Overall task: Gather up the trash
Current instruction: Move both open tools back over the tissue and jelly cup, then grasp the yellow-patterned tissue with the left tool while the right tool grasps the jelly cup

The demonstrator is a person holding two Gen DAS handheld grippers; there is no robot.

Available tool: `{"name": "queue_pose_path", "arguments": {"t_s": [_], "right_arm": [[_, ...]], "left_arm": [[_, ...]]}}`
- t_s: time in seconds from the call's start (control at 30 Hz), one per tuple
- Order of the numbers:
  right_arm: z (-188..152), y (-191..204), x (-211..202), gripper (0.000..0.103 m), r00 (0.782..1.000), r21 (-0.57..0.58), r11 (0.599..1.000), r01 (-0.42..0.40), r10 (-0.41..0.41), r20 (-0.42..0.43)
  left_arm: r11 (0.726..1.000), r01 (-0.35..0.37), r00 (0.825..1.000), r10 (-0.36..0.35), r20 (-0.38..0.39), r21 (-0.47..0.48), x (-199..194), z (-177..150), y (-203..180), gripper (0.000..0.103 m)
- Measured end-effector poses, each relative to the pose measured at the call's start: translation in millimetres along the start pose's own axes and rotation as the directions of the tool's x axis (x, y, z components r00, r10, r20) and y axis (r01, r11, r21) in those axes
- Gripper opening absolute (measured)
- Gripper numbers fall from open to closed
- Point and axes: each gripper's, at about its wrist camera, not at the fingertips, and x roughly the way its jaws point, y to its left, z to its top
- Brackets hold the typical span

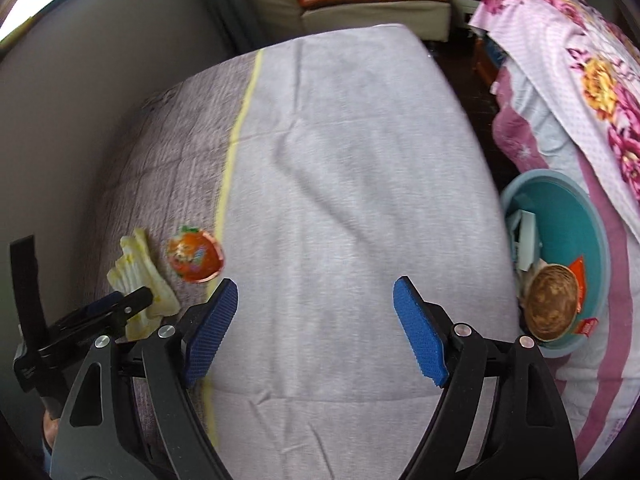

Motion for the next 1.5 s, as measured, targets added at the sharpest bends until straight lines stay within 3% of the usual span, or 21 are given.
{"name": "queue_pose_path", "arguments": {"t_s": [0.07,0.13,0.27,0.3,0.4,0.5,0.53,0.77,0.97,1.13,1.2,1.3,1.4,1.5], "right_arm": [[0.2,7.8,3.3,0.076,1.0,-0.015,1.0,0.0,0.0,-0.007],[1.0,13.9,6.5,0.076,1.0,-0.021,1.0,0.001,-0.002,-0.015],[2.7,21.7,10.7,0.076,1.0,-0.03,1.0,0.002,-0.003,-0.025],[3.2,22.7,11.4,0.076,1.0,-0.033,0.999,0.002,-0.003,-0.027],[5.7,30.4,16.2,0.076,0.999,-0.051,0.999,0.001,-0.003,-0.037],[7.4,38.8,23.3,0.076,0.999,-0.072,0.997,-0.007,0.003,-0.053],[8.6,40.6,24.8,0.076,0.998,-0.08,0.997,-0.012,0.007,-0.058],[14.1,82.4,56.6,0.076,0.993,-0.187,0.981,-0.057,0.036,-0.111],[18.0,114.9,86.5,0.076,0.99,-0.274,0.96,-0.064,0.027,-0.136],[11.9,129.0,98.5,0.072,0.992,-0.346,0.938,-0.024,-0.02,-0.123],[12.8,132.5,97.4,0.057,0.993,-0.374,0.927,0.006,-0.049,-0.105],[11.0,130.9,95.1,0.056,0.993,-0.37,0.929,0.007,-0.048,-0.103],[11.4,128.7,89.6,0.056,0.995,-0.342,0.939,-0.018,-0.016,-0.097],[11.0,123.1,81.2,0.056,0.996,-0.314,0.948,-0.042,0.016,-0.084]], "left_arm": [[1.0,-0.004,1.0,0.004,0.007,0.009,0.8,1.5,-2.8,0.08],[1.0,0.004,1.0,-0.004,0.012,0.012,3.2,4.0,-6.8,0.089],[0.999,-0.009,0.997,0.006,0.072,0.041,5.4,2.7,-11.2,0.087],[0.999,-0.013,0.996,0.009,0.088,0.049,5.1,1.4,-10.3,0.081],[0.998,-0.034,0.993,0.027,0.115,0.058,2.3,1.3,0.5,0.042],[0.998,-0.02,0.993,0.012,0.116,0.062,-0.6,2.4,17.3,0.018],[0.997,-0.015,0.994,0.007,0.112,0.069,-0.8,2.3,20.9,0.015],[0.997,0.062,0.991,-0.067,0.116,0.045,-13.2,1.3,56.4,0.012],[0.996,0.081,0.988,-0.084,0.133,0.032,-22.4,4.2,73.6,0.012],[0.998,0.068,0.989,-0.069,0.131,0.011,-24.7,1.3,83.0,0.017],[0.999,0.049,0.989,-0.049,0.14,0.005,-27.2,-0.5,84.0,0.037],[1.0,0.017,0.984,-0.015,0.178,-0.012,-37.4,-5.5,84.6,0.064],[1.0,-0.011,0.981,0.017,0.195,-0.03,-45.8,-9.4,84.9,0.075],[0.997,-0.059,0.986,0.065,0.152,-0.039,-38.6,-13.2,84.1,0.082]]}}
